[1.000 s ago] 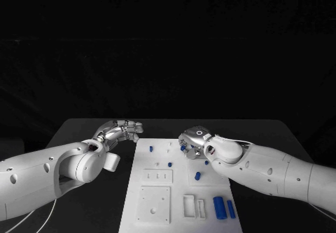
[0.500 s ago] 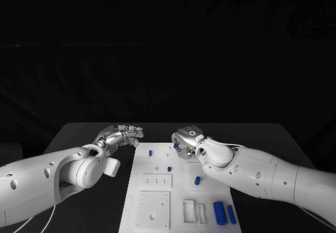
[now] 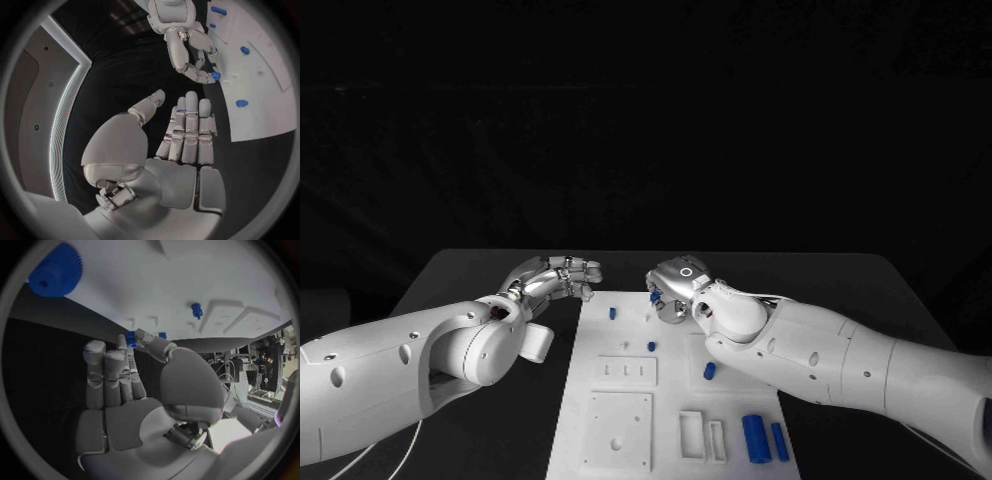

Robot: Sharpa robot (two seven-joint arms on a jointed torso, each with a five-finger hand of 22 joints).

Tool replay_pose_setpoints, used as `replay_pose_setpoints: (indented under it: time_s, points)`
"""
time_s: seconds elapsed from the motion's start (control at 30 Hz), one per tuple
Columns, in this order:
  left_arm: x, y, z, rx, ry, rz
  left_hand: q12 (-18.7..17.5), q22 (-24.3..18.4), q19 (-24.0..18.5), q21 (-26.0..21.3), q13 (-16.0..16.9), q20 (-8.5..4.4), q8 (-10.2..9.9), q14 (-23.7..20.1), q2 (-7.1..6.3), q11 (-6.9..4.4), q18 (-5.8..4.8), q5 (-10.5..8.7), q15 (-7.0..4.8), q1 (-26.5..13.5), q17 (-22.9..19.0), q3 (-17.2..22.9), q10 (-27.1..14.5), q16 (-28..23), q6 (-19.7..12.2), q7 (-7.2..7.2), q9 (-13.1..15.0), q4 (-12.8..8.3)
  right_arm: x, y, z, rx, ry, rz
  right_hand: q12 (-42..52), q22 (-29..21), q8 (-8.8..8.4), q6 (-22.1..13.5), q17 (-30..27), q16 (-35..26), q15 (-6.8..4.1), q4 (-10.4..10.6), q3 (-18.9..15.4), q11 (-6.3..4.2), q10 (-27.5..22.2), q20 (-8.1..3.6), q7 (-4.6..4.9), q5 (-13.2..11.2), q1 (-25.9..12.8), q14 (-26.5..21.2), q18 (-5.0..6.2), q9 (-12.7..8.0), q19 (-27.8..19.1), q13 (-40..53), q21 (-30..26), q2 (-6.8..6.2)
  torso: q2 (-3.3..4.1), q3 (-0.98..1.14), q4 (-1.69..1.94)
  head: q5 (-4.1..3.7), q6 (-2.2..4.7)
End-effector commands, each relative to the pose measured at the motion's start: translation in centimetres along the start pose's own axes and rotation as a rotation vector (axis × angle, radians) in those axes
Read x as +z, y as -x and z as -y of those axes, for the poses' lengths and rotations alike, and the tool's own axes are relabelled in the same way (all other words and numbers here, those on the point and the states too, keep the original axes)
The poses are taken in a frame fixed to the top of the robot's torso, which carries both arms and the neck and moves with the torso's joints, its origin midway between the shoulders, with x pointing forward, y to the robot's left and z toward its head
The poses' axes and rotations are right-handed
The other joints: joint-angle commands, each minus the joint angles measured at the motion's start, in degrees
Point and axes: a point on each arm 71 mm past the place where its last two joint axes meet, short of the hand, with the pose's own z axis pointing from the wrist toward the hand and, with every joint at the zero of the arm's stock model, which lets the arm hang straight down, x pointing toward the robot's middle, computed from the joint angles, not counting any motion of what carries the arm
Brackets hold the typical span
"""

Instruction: Assemble the parts on the task board

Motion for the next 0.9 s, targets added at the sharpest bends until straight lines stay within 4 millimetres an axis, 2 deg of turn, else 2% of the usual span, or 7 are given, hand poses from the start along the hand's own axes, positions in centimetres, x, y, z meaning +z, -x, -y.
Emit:
replay_pose_setpoints:
  time_s: [0.03,0.27,0.67,0.9]
  points:
    - [0.06,-0.19,0.24,-0.001,-0.012,-0.013,-0.31,1.05,-0.43,0.4,-0.07,0.0,-0.3,-0.43,0.0,-0.06,0.67,-0.02,0.08,-0.65,-0.01,0.34,-0.37,-0.39,0.2,0.17,-0.06,0.1,0.11,-0.09,0.08,-0.022,-0.002,-0.003,0.18,1.16,0.3,0.74,-0.05,0.3,-0.94,0.06,0.31,-0.01,0.31,-0.73,-0.14,0.15,0.27,-0.43,5.02,0.77,0.21,0.09,0.4,-0.5,0.29,-0.08,0.19,0.04,-0.05]
    - [0.12,-0.28,0.25,-0.001,-0.012,-0.015,-0.32,1.05,-0.44,0.41,-0.06,0.01,-0.3,-0.44,-0.01,-0.06,0.67,-0.02,0.08,-0.64,-0.01,0.34,-0.36,-0.39,0.2,0.17,-0.07,0.08,0.36,-0.2,-0.25,-0.023,0.008,-0.015,0.16,1.15,0.29,0.73,-0.07,0.32,-0.94,0.11,0.34,-0.01,0.31,-0.74,-0.14,0.14,0.27,-0.44,5.02,0.77,0.19,0.1,0.43,-0.54,0.65,-0.25,0.36,-0.1,-0.11]
    - [0.26,-0.42,0.23,-0.002,-0.01,-0.02,-0.36,1.05,-0.45,0.44,-0.06,0.02,-0.3,-0.44,-0.01,-0.05,0.68,-0.02,0.09,-0.67,0.0,0.35,-0.36,-0.4,0.19,0.18,-0.08,0.08,0.52,-0.37,-0.46,-0.018,0.012,-0.035,0.07,1.13,0.25,0.67,-0.14,0.37,-0.92,0.23,0.41,0.01,0.3,-0.74,-0.11,0.14,0.25,-0.47,5.02,0.77,0.13,0.11,0.49,-0.55,1.02,-0.36,0.53,-0.64,-0.31]
    - [0.39,-0.54,0.22,-0.002,-0.009,-0.022,-0.39,1.05,-0.47,0.44,-0.06,0.02,-0.3,-0.46,-0.04,-0.04,0.68,-0.03,0.1,-0.69,0.0,0.34,-0.38,-0.42,0.17,0.19,-0.09,0.07,0.58,-0.5,-0.38,-0.022,0.009,-0.05,0.04,1.13,0.23,0.64,-0.17,0.39,-0.92,0.24,0.42,0.01,0.28,-0.74,-0.1,0.14,0.25,-0.49,5.02,0.77,0.1,0.11,0.51,-0.59,1.15,-0.33,0.42,-0.21,-0.28]
